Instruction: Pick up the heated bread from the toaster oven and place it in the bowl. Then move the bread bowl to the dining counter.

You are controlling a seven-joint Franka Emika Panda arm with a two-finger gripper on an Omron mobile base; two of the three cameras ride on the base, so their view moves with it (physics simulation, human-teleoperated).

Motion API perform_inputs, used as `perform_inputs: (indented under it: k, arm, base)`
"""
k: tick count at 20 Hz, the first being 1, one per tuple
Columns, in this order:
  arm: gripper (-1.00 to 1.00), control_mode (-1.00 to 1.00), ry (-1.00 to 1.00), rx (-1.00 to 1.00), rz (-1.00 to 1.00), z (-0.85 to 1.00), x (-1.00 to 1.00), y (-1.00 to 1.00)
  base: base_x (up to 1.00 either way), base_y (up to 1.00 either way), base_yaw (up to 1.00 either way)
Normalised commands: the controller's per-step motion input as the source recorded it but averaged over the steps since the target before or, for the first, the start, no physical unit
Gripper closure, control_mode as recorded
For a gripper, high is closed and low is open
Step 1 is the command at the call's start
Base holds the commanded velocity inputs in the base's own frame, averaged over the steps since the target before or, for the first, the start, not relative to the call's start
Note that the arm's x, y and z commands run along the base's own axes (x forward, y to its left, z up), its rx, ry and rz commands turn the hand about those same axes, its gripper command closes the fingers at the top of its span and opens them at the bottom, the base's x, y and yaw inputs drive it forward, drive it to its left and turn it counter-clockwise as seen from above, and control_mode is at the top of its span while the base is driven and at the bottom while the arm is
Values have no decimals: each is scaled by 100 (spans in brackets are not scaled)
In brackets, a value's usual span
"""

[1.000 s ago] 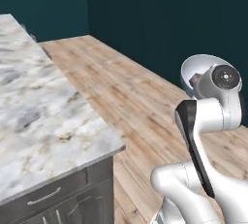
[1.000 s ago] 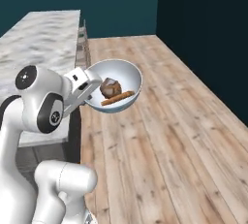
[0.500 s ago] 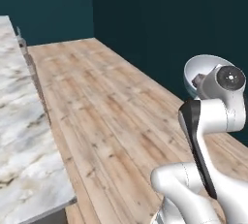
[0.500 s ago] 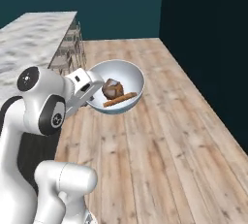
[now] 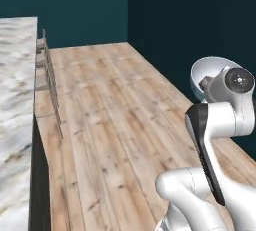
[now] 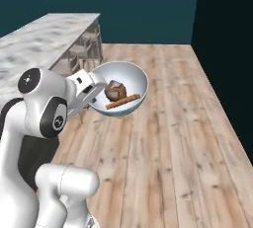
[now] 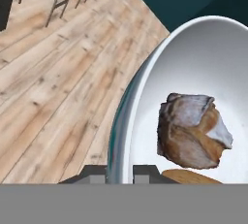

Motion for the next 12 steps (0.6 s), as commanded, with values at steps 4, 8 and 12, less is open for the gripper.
perform_inputs:
  k: [4,8,12]
  arm:
    - [100,100,0,0,0,0,0,0]
    - [100,100,0,0,0,0,0,0]
    - [100,100,0,0,0,0,0,0]
  base:
    - [100,-33,35]
    - [100,-26,38]
    - [100,-5,43]
